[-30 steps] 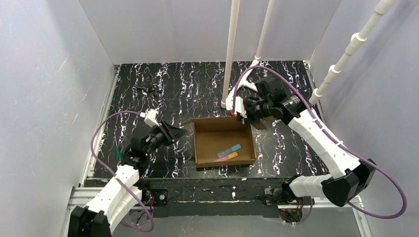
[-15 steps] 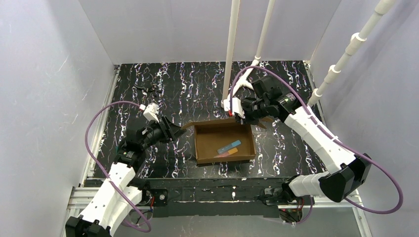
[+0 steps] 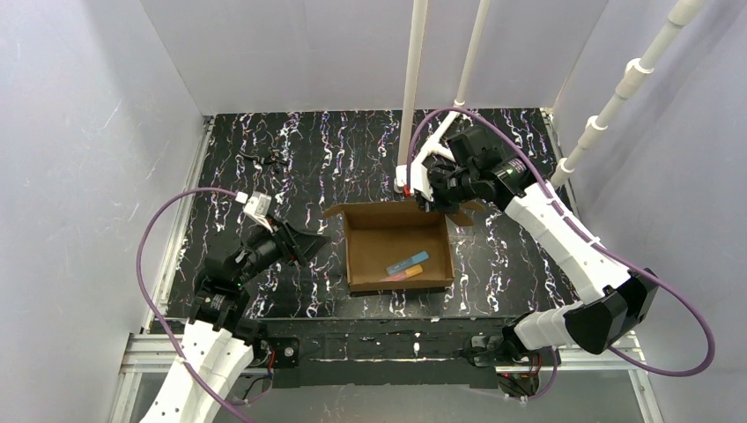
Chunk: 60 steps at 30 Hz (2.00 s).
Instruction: Fold the paper box
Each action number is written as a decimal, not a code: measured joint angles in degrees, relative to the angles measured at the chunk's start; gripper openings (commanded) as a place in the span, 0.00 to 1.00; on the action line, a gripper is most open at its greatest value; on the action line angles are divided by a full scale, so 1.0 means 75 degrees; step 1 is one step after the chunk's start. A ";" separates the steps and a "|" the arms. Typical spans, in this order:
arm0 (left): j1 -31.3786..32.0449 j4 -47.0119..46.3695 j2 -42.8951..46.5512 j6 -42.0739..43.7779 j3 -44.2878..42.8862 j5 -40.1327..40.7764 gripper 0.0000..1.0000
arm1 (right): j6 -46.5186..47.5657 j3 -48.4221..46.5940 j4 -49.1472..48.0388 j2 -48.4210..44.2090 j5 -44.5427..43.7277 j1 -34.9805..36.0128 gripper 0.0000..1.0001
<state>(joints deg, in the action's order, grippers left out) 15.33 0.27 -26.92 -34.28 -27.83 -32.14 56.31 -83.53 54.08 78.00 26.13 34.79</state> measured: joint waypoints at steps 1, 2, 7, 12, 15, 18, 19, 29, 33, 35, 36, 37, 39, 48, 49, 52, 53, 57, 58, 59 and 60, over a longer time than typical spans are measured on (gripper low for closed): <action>0.0000 0.0064 0.0082 0.0000 0.0006 0.0009 0.63 | -0.0026 -0.0009 -0.0006 0.0017 -0.0006 0.0000 0.01; 0.0000 0.0140 0.0125 0.0009 0.0006 0.0023 0.63 | -0.0041 -0.0009 -0.0015 0.0023 -0.0009 0.0000 0.01; 0.0000 0.0714 0.0160 0.0589 -0.0169 0.0149 0.79 | -0.0096 -0.0009 -0.0020 0.0052 -0.0035 0.0000 0.01; 0.0000 0.1574 -0.0431 0.2818 -0.2020 0.0166 0.83 | -0.0093 -0.0070 -0.0015 0.0099 -0.0035 0.0000 0.01; 0.0000 0.1702 -0.1090 0.4153 -0.3328 -0.0405 0.83 | -0.0093 -0.0108 -0.0015 0.0140 -0.0032 0.0000 0.01; 0.0055 0.1696 -0.1880 0.5272 -0.4205 -0.1259 0.83 | -0.0093 -0.0111 -0.0012 0.0152 -0.0032 0.0000 0.01; 0.0102 0.1716 -0.2098 0.5523 -0.4339 -0.1443 0.83 | -0.0093 -0.0111 -0.0015 0.0152 -0.0035 0.0000 0.01; 0.1037 0.2404 -0.4401 0.7953 -0.5222 -0.2177 0.76 | -0.0090 -0.0216 -0.0003 0.0256 -0.0029 0.0000 0.01; 0.1381 0.2932 -0.5120 0.8617 -0.5572 -0.2090 0.61 | -0.0090 -0.0245 0.0000 0.0280 -0.0035 0.0000 0.01; 0.1501 0.3110 -0.5368 0.8836 -0.5715 -0.1985 0.58 | -0.0090 -0.0256 0.0000 0.0294 -0.0032 0.0000 0.01; 0.1545 0.3177 -0.5447 0.8906 -0.5753 -0.1938 0.56 | -0.0090 -0.0265 0.0000 0.0303 -0.0029 0.0000 0.01; 0.1588 0.3241 -0.5523 0.8990 -0.5782 -0.1877 0.55 | -0.0090 -0.0280 0.0003 0.0315 -0.0029 0.0000 0.01; 0.1661 0.3357 -0.5642 0.9136 -0.5799 -0.1743 0.50 | -0.0087 -0.0300 0.0003 0.0326 -0.0032 0.0000 0.01; 0.1871 0.3888 -0.5919 0.9632 -0.5910 -0.1239 0.00 | -0.0087 -0.0350 0.0009 0.0382 -0.0026 0.0000 0.12; 0.1880 0.3917 -0.5942 0.9681 -0.5936 -0.1195 0.00 | -0.0087 -0.0350 0.0017 0.0385 -0.0023 0.0000 0.29; 0.1888 0.4030 -0.5977 0.9745 -0.6003 -0.1163 0.00 | -0.0131 -0.0402 0.0099 0.0393 0.0020 -0.0015 0.65; 0.1888 0.4060 -0.5977 0.9742 -0.6012 -0.1151 0.00 | -0.0204 -0.0458 0.0149 0.0396 0.0070 -0.0038 0.70; 0.1897 0.4130 -0.5977 0.9693 -0.6012 -0.1113 0.00 | -0.0323 -0.1072 0.0434 0.0373 0.0979 -0.0801 0.78; 0.1903 0.4144 -0.5977 0.9681 -0.6012 -0.1107 0.00 | -0.0338 -0.1198 0.0431 0.0332 0.1198 -0.1107 0.78; 0.1903 0.4147 -0.5977 0.9649 -0.6012 -0.1105 0.00 | -0.0411 -0.1288 0.0405 0.0248 0.1495 -0.1562 0.79; 0.1909 0.4144 -0.5977 0.9620 -0.6012 -0.1090 0.00 | -0.0516 -0.1291 0.0358 0.0099 0.1708 -0.2022 0.77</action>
<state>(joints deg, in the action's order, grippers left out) 29.65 31.35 -71.75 37.87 -72.93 -40.32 52.45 -93.21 56.77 78.74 38.94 19.62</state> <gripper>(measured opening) 0.012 0.781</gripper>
